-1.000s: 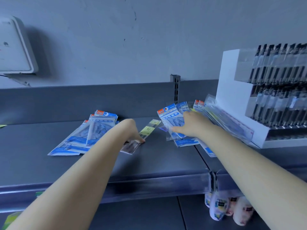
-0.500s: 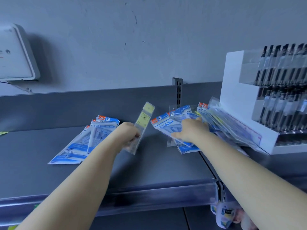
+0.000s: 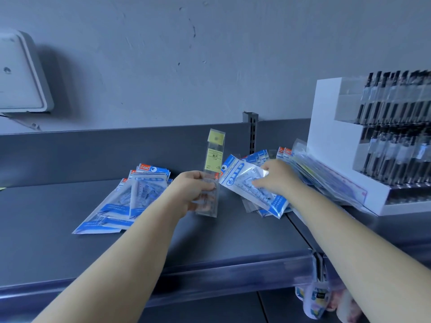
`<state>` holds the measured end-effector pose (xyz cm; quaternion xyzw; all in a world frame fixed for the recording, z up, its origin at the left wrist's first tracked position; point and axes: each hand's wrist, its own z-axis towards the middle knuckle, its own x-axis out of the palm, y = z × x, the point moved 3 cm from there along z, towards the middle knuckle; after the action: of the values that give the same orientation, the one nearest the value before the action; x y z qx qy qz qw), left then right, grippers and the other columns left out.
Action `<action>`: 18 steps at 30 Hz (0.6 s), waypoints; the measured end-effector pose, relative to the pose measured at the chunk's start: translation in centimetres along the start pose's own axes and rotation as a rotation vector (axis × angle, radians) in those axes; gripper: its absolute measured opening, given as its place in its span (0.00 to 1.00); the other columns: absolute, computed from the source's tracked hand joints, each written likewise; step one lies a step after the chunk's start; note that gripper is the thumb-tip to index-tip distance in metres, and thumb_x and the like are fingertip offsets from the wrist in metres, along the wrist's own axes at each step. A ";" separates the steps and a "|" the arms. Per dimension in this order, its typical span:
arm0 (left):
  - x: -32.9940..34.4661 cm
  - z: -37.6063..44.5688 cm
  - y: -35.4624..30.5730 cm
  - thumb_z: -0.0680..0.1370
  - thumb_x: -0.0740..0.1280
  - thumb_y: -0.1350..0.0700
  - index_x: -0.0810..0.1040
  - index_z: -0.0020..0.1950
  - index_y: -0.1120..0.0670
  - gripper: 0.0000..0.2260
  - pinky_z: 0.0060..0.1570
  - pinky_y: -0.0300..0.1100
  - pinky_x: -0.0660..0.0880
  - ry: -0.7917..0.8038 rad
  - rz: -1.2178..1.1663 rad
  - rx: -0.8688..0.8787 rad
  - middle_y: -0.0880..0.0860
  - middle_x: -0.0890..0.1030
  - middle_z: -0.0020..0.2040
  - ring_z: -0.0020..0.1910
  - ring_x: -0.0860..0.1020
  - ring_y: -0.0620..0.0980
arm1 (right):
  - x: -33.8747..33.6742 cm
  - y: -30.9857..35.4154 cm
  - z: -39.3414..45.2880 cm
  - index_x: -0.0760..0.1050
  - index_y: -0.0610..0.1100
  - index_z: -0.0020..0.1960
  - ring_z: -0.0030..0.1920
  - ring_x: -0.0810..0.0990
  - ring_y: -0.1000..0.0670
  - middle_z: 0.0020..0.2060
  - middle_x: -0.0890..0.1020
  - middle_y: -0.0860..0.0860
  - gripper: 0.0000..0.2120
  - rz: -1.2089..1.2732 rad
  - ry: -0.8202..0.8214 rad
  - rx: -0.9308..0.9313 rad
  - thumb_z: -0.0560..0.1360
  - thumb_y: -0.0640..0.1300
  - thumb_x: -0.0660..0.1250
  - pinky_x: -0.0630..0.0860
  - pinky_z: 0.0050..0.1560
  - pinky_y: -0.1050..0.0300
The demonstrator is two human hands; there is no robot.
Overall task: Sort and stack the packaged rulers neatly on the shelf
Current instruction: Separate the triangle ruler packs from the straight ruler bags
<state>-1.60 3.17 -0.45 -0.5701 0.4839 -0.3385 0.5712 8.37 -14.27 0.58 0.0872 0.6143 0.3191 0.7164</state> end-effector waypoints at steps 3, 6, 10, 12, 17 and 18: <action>-0.8 -0.6 -0.3 0.78 0.62 0.65 0.76 0.45 0.54 0.08 0.26 0.40 0.77 0.013 -0.114 -0.006 0.53 0.78 0.35 0.31 0.77 0.51 | -0.9 0.5 -0.1 0.73 0.39 0.41 0.38 0.72 0.47 0.41 0.75 0.47 0.04 0.219 -0.079 -0.036 0.70 0.38 0.68 0.63 0.34 0.58; -2.5 -1.4 -0.8 0.78 0.57 0.68 0.76 0.47 0.56 0.11 0.26 0.42 0.78 -0.010 -0.255 0.007 0.55 0.77 0.37 0.33 0.77 0.52 | -1.0 1.7 -0.7 0.76 0.38 0.45 0.39 0.74 0.46 0.38 0.79 0.43 0.05 0.555 -0.127 0.019 0.69 0.36 0.65 0.68 0.39 0.57; -6.2 -2.9 -1.3 0.77 0.56 0.70 0.77 0.47 0.57 0.13 0.32 0.43 0.80 -0.044 -0.355 0.101 0.55 0.78 0.37 0.34 0.77 0.51 | 0.8 4.7 -1.8 0.73 0.42 0.33 0.40 0.73 0.42 0.36 0.76 0.39 0.06 0.965 -0.063 0.123 0.67 0.34 0.62 0.70 0.43 0.48; -8.6 -3.7 -1.1 0.78 0.56 0.71 0.78 0.47 0.58 0.13 0.35 0.45 0.81 -0.066 -0.378 0.121 0.56 0.79 0.38 0.35 0.80 0.52 | 2.5 7.1 -2.1 0.72 0.41 0.33 0.41 0.73 0.43 0.37 0.75 0.41 0.10 1.061 0.040 0.119 0.70 0.29 0.62 0.68 0.45 0.49; -14.0 -5.1 0.3 0.76 0.61 0.72 0.78 0.47 0.58 0.12 0.31 0.43 0.81 -0.156 -0.343 0.147 0.56 0.81 0.37 0.30 0.82 0.48 | 6.2 13.6 -2.6 0.77 0.39 0.46 0.46 0.76 0.44 0.49 0.80 0.37 0.08 1.049 0.196 0.049 0.71 0.28 0.64 0.69 0.46 0.51; -14.9 -5.4 0.6 0.76 0.62 0.72 0.79 0.47 0.58 0.12 0.31 0.42 0.81 -0.171 -0.335 0.154 0.55 0.82 0.36 0.30 0.82 0.47 | 7.0 14.7 -2.5 0.76 0.38 0.53 0.50 0.77 0.44 0.55 0.78 0.38 0.12 0.984 0.210 0.039 0.72 0.30 0.65 0.69 0.48 0.52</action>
<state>-11.24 15.54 2.12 -0.6240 0.3046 -0.4151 0.5878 1.16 0.46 1.85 0.3472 0.5753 0.6144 0.4136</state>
